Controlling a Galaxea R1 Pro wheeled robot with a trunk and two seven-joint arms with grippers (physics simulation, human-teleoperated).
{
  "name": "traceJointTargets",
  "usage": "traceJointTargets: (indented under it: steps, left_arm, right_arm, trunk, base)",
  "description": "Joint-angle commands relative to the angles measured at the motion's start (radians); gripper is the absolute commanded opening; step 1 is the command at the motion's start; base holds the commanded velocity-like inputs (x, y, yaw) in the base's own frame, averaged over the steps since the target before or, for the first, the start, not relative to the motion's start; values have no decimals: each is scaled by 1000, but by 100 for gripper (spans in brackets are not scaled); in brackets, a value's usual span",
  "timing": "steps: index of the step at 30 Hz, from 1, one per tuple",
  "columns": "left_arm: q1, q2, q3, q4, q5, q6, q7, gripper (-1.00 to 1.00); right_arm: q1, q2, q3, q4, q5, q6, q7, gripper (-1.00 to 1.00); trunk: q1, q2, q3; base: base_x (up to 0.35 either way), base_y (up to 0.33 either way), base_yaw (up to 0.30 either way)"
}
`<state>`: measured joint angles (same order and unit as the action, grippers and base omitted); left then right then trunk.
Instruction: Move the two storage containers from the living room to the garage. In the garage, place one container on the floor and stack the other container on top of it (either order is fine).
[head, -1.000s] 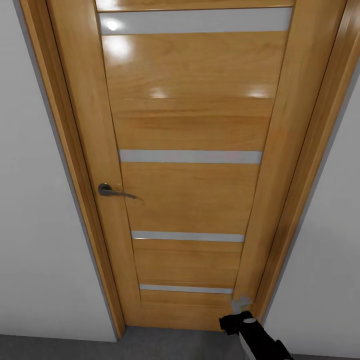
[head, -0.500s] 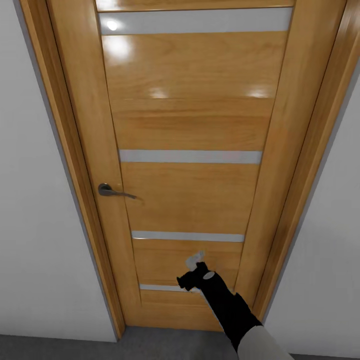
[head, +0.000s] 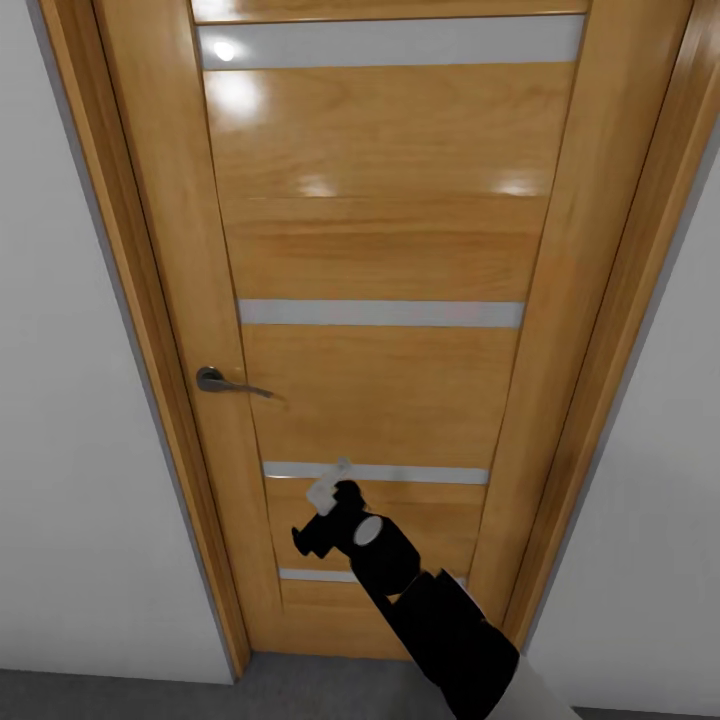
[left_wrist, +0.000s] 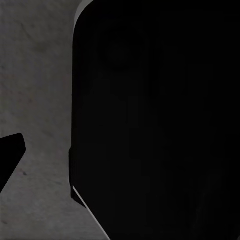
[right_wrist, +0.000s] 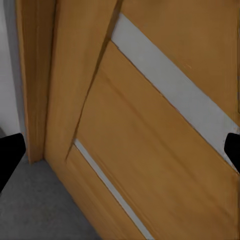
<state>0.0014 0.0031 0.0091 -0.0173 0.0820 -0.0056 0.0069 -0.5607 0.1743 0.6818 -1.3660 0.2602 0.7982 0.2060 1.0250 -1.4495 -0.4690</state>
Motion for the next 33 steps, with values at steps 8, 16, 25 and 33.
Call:
traceJointTargets:
  steps: [8, 16, 25, 33]
  left_arm:
    - [0, 0, 0, -1, 9, -1, 1, 100]
    - [0, 0, -1, -1, 9, -1, 1, 100]
    - [0, 0, -3, -1, 9, -1, 1, 100]
    - [0, 0, -3, -1, 9, -1, 1, 100]
  right_arm:
    - [1, 0, 29, -62, 10, 50, -49, 100]
    - [1, 0, 30, -61, 9, 46, -69, 100]
    - [0, 0, 83, -60, 8, -41, -151, 100]
    - [-4, 0, 106, -17, 7, -253, -192, 100]
  trunk:
    - [0, 0, -1]
    - [0, 0, -1]
    - [0, 0, -1]
    - [0, 0, -1]
  base:
    - [0, 0, 0]
    - [0, 0, 0]
    - [0, 0, 0]
    - [0, 0, 0]
